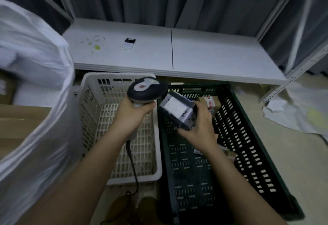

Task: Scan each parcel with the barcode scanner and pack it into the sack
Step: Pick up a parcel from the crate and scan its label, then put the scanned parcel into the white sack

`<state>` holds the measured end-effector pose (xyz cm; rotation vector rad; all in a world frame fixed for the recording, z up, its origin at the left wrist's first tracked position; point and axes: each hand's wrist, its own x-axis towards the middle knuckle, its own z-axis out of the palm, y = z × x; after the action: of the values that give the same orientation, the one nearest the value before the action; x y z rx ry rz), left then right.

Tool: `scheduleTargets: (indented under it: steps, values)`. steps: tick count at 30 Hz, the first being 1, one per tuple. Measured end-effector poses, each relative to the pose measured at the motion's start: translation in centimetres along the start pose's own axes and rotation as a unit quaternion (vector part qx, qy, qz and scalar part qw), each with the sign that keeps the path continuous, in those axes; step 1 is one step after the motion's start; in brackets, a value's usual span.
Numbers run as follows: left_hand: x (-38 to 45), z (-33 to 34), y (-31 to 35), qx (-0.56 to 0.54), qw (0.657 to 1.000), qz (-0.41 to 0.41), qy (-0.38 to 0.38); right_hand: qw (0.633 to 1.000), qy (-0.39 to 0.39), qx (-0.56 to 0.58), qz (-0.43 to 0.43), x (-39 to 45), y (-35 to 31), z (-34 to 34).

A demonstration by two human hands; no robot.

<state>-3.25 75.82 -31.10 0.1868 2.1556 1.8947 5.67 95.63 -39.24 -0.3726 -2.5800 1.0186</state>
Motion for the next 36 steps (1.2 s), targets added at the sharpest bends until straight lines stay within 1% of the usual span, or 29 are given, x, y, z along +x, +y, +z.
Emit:
scheduleTargets:
  steps: [1,3,4,5,8,12,14,17,19,23,26,27,28,30,31,34,36]
  values:
    - [-0.8,-0.2,0.2,-0.015,1.0,0.005,0.01,0.999,-0.001,-0.039,-0.038,-1.2,-1.3,0.3]
    - [-2.3,-0.7,0.3,-0.034,0.999,0.007,0.023,0.984,-0.002,-0.128,-0.127,-3.3,-2.8,1.5]
    - [-2.9,-0.9,0.1,-0.035,0.999,0.003,0.029,0.976,-0.002,-0.158,-0.153,-4.1,-3.0,2.2]
    - [-3.5,-1.0,-0.3,-0.035,0.999,-0.004,0.034,0.97,-0.005,-0.181,-0.163,-4.8,-3.1,2.8]
    - [-4.5,-1.4,-1.5,-0.036,0.998,-0.021,0.039,0.962,-0.022,-0.222,-0.157,-6.2,-3.5,3.9]
    - [-4.1,-2.0,-2.8,-0.028,0.998,-0.029,0.045,0.961,-0.073,-0.205,-0.173,-8.1,-3.3,5.0]
    - [-3.4,-2.1,-3.3,-0.033,0.997,-0.04,0.048,0.97,-0.064,-0.181,-0.152,-8.2,-3.6,4.8]
    - [-2.7,-2.1,-4.1,-0.027,0.998,-0.05,0.037,0.984,0.001,-0.138,-0.109,-6.7,-4.8,3.9]
    - [-2.3,-2.0,-4.6,-0.024,0.998,-0.059,0.024,0.99,0.006,-0.115,-0.078,-4.9,-5.8,2.9]
    - [-1.7,-1.7,-5.7,-0.018,0.997,-0.076,0.004,0.986,-0.094,-0.134,0.002,-0.7,-6.6,1.8]
    - [-1.6,-1.6,-6.3,-0.027,0.996,-0.079,-0.009,0.972,-0.161,-0.16,0.058,2.2,-6.6,1.1]
    - [-1.6,-1.6,-6.5,-0.034,0.996,-0.079,-0.013,0.965,-0.195,-0.16,0.077,3.0,-6.6,0.8]
    - [-1.6,-1.6,-6.6,-0.038,0.996,-0.081,-0.016,0.958,-0.235,-0.125,0.102,3.7,-6.6,0.6]
    - [-1.6,-1.8,-6.7,-0.044,0.995,-0.085,-0.015,0.937,-0.31,0.005,0.16,4.6,-6.4,0.3]
    - [-1.6,-1.8,-6.7,-0.05,0.995,-0.089,-0.014,0.928,-0.328,0.035,0.172,4.8,-6.2,0.3]
    - [-1.4,-1.8,-6.7,-0.057,0.994,-0.096,-0.011,0.935,-0.316,-0.013,0.162,5.2,-5.4,0.6]
    - [-1.3,-1.7,-6.9,-0.048,0.994,-0.102,-0.006,0.932,-0.32,-0.031,0.169,5.0,-4.8,0.7]
